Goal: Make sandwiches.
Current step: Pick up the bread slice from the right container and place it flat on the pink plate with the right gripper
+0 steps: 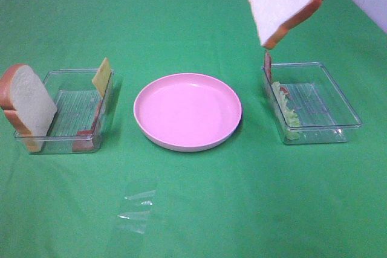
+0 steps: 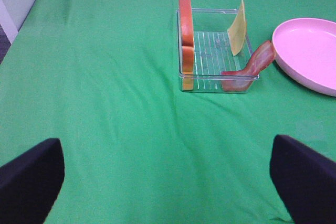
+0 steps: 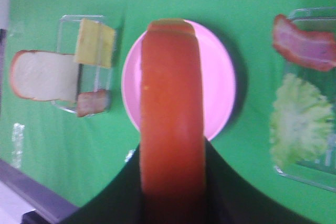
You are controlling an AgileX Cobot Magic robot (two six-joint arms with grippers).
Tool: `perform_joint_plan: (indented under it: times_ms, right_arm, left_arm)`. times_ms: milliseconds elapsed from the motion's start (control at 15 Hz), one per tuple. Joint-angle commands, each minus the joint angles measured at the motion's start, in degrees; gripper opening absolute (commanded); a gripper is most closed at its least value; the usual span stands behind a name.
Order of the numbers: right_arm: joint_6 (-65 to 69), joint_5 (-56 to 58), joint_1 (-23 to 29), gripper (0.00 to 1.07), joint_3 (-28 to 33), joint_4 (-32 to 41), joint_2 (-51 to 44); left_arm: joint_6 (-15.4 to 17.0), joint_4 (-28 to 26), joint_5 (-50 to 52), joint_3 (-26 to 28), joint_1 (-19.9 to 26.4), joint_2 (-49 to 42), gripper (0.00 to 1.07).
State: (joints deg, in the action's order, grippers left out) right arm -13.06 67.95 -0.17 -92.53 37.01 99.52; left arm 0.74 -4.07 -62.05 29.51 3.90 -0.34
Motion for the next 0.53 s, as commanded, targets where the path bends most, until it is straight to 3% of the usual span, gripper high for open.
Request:
perform_joint_plan:
  times_ms: [67,533]
  right_arm:
    - [-4.58,-2.46,0.17,0.00,3.55,7.96,0.69]
    - [-4.41,-13.06,10.49,0.00,4.58,12.32,8.77]
  left_arm:
    - [0.11,-0.52,0.63,0.06,0.06,-0.63,0.98]
    - [0.11,-0.52,0.63,0.06,0.06,-0.63,0.98]
